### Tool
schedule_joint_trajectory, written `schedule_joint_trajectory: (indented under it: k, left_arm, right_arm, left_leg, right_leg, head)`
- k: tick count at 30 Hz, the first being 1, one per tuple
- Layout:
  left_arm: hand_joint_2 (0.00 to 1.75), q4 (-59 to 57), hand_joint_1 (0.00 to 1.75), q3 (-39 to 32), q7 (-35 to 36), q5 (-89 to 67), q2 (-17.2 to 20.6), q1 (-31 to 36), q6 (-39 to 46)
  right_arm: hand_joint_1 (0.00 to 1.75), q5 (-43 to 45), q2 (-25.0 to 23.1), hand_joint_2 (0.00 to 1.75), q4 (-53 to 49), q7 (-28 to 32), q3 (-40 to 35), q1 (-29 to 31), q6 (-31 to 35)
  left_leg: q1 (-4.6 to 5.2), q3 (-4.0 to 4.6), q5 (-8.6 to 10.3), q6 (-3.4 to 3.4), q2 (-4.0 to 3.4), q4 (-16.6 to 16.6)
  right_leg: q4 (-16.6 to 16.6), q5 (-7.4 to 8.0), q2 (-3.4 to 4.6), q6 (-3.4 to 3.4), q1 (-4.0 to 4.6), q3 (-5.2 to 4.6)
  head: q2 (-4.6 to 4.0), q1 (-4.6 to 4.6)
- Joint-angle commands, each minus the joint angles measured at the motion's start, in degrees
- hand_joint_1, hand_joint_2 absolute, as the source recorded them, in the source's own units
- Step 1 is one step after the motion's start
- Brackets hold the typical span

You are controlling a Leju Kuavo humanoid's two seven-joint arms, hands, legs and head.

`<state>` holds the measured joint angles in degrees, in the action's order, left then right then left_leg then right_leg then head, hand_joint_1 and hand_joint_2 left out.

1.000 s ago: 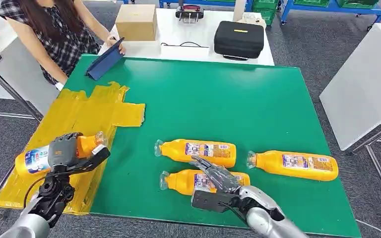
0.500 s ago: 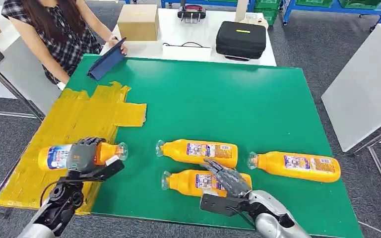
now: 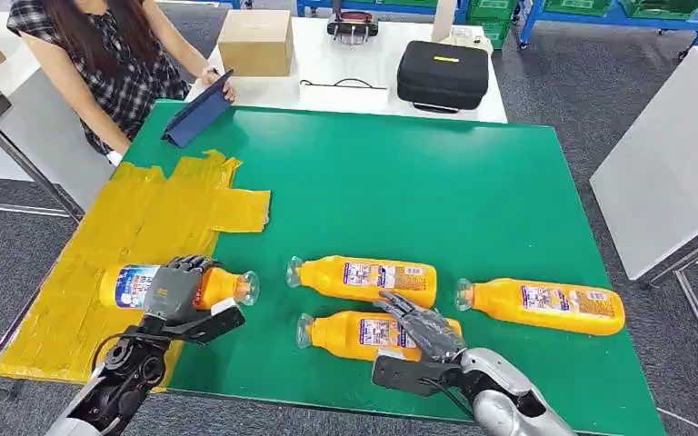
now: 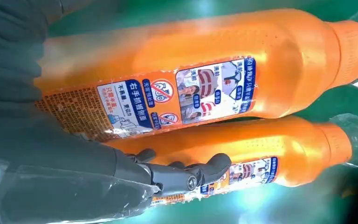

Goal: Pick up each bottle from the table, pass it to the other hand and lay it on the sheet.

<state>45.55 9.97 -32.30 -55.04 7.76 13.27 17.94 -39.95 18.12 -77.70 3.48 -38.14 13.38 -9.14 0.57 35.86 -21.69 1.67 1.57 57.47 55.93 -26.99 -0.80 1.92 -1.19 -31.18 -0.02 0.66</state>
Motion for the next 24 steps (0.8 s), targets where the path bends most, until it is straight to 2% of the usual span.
schedule_joint_trajectory:
  k: [1,5,8,14,22,24]
  left_arm:
    - [0.00,-0.17,0.00,3.94,1.77,2.88,-1.82,-2.01,-3.71]
    - [0.00,0.90,0.00,3.77,3.57,4.57,-1.60,-2.34,-4.39]
    - [0.00,0.89,0.00,3.36,4.28,5.40,-1.64,-2.40,-4.96]
    - [0.00,-1.45,0.00,2.87,6.80,5.78,-1.55,-1.46,-5.56]
    - [0.00,0.37,0.00,-0.36,4.98,10.49,-1.80,-1.61,-4.96]
    - [0.00,3.34,0.00,-3.65,2.23,15.95,-2.93,-2.30,-4.88]
  right_arm:
    - [0.00,-0.48,0.39,1.75,0.89,-1.52,-0.43,-0.33,-1.94]
    - [0.00,-2.43,1.72,1.75,0.33,-3.02,-0.68,-1.57,-3.64]
    - [0.00,-3.21,2.08,1.75,1.36,-3.74,-1.28,-0.73,-5.02]
    - [0.00,-3.13,3.29,1.75,2.89,-3.63,-2.56,0.73,-6.55]
    - [0.00,-2.37,4.63,1.75,2.47,-4.83,-3.36,-0.10,-7.58]
    - [0.00,-2.52,4.94,1.75,2.70,-5.83,-3.18,-0.76,-7.48]
  left_leg:
    - [-0.04,-0.12,-0.10,-0.13,-0.27,-0.10]
    - [-0.04,-0.13,-0.08,-0.11,-0.14,-0.08]
    - [-0.12,-0.14,-0.19,-0.18,-0.36,-0.08]
    - [-0.04,-0.19,-0.11,-0.07,-0.16,-0.07]
    - [-0.11,-0.31,-0.14,-0.12,-0.25,-0.11]
    - [-0.09,-0.35,-0.14,-0.07,-0.18,-0.06]
  right_leg:
    - [-0.18,0.00,0.20,-0.11,0.04,0.11]
    - [-0.16,-0.03,0.08,-0.09,0.04,0.13]
    - [-0.26,-0.02,0.26,-0.16,0.13,0.13]
    - [-0.14,-0.04,0.11,-0.05,0.04,0.13]
    - [-0.23,-0.03,0.20,-0.09,0.11,0.25]
    - [-0.16,-0.06,0.15,-0.05,0.08,0.28]
  head:
    - [0.00,0.00]
    - [0.00,-0.02]
    - [0.00,-0.02]
    - [0.00,-0.02]
    - [0.00,-0.02]
    - [0.00,-0.04]
